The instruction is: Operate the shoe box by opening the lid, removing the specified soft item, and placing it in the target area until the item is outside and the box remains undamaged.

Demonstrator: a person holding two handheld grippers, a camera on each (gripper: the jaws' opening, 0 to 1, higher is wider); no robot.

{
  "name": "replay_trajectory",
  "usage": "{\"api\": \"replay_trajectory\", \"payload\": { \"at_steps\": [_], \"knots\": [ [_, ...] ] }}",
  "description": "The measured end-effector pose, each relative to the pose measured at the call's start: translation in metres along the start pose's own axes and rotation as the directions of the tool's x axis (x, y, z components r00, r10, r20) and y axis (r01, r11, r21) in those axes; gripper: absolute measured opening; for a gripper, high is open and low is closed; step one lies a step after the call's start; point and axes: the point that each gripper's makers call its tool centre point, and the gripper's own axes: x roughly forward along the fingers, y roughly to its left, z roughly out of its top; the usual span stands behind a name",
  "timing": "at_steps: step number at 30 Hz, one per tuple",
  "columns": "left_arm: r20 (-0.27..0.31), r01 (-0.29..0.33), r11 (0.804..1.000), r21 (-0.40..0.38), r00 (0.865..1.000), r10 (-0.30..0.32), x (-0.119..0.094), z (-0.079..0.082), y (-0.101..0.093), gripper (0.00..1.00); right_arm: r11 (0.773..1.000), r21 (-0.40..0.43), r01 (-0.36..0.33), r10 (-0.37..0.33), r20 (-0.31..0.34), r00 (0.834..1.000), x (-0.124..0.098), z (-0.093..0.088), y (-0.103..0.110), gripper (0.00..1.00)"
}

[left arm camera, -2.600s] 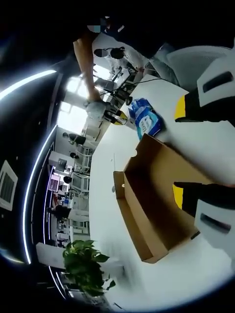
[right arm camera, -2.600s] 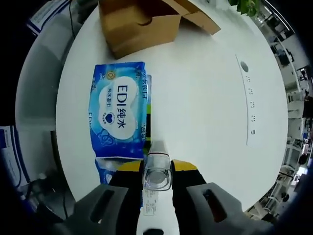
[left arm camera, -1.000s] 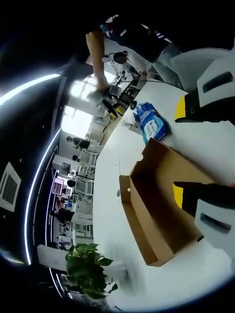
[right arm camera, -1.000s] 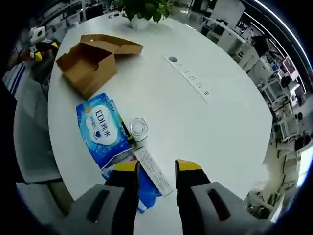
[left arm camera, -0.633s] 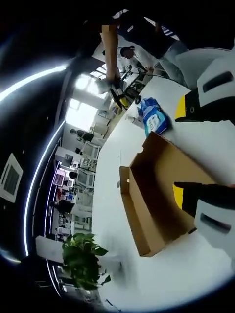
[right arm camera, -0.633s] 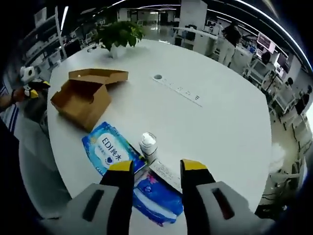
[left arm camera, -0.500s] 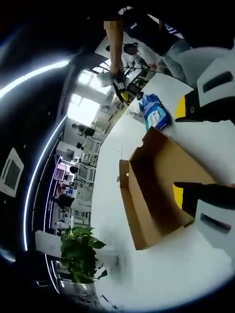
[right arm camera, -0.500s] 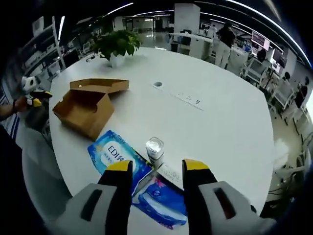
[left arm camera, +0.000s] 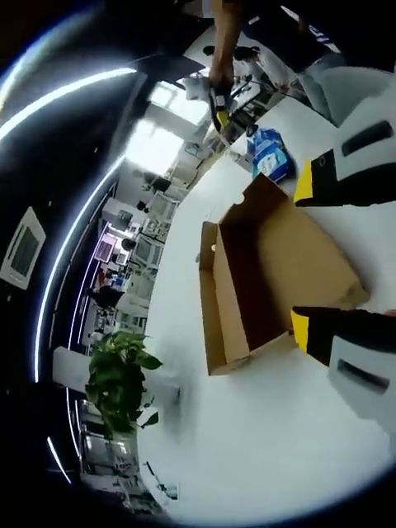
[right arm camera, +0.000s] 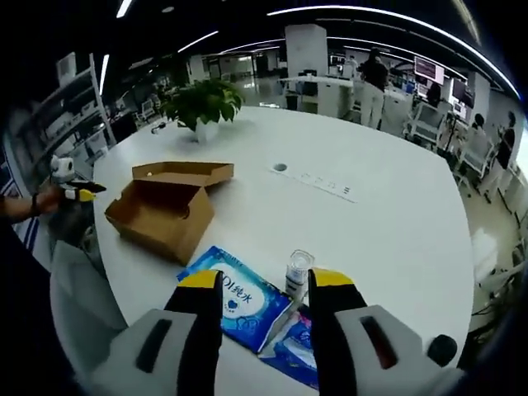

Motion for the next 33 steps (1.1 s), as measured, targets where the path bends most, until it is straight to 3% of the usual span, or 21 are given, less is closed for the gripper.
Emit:
{"api": "replay_trajectory", "payload": {
  "at_steps": [6, 9, 14, 18, 20, 23, 26, 33],
  "knots": [
    [-0.028, -0.112, 0.988, -0.105, 0.994, 0.11, 0.006, -0.017, 0.024, 0.48, 1.0, 0.026, -0.015, 0.014, 0.04, 0.999, -0.004, 0.003, 0.016, 0.38],
    [-0.075, -0.167, 0.978, -0.128, 0.985, 0.158, 0.01, -0.029, 0.033, 0.46, 0.999, 0.03, -0.021, 0.02, 0.046, 0.999, -0.004, 0.001, 0.022, 0.38],
    [-0.116, -0.196, 0.97, -0.145, 0.977, 0.18, 0.022, -0.041, 0.035, 0.39, 0.999, 0.042, -0.029, 0.028, 0.039, 0.999, -0.002, -0.008, 0.032, 0.38],
    [-0.162, -0.229, 0.964, -0.136, 0.965, 0.207, 0.028, -0.053, 0.037, 0.32, 0.998, 0.051, -0.033, 0.031, 0.045, 0.999, -0.001, -0.009, 0.036, 0.37],
    [-0.21, -0.288, 0.947, -0.14, 0.944, 0.256, 0.028, -0.065, 0.045, 0.26, 0.998, 0.049, -0.035, 0.033, 0.048, 0.998, 0.0, -0.009, 0.039, 0.37],
    [-0.2, -0.294, 0.935, -0.198, 0.946, 0.255, 0.032, -0.066, 0.044, 0.22, 0.998, 0.05, -0.037, 0.035, 0.047, 0.998, 0.001, -0.009, 0.041, 0.36],
    [-0.207, -0.312, 0.938, -0.152, 0.938, 0.278, 0.034, -0.064, 0.043, 0.19, 0.998, 0.044, -0.041, 0.039, 0.042, 0.998, 0.003, -0.01, 0.042, 0.36],
    [-0.23, -0.332, 0.935, -0.128, 0.927, 0.298, 0.033, -0.064, 0.044, 0.17, 0.998, 0.042, -0.043, 0.041, 0.04, 0.998, 0.008, -0.007, 0.047, 0.34]
  ]
}}
